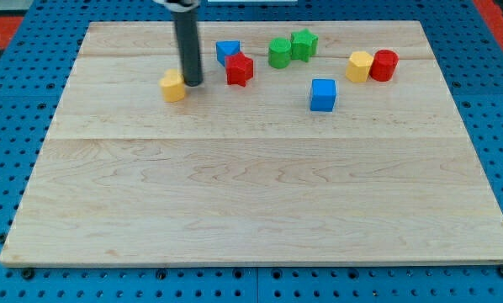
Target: Nudge the yellow hexagon and red circle right a bit
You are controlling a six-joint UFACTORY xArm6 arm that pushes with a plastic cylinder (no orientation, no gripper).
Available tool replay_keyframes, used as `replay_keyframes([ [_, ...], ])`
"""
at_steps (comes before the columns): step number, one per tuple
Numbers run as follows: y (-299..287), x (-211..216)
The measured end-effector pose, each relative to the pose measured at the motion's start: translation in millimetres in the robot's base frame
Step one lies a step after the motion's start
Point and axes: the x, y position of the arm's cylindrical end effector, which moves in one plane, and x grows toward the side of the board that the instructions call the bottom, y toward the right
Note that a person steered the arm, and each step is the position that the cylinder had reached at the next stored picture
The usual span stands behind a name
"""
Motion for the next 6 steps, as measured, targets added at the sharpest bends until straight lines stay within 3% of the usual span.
replay_keyframes([
  [1, 28.4, 7.7],
  [2, 102.7, 34.3],
  [4, 250.2, -31.5],
  [6, 272.6, -53.8],
])
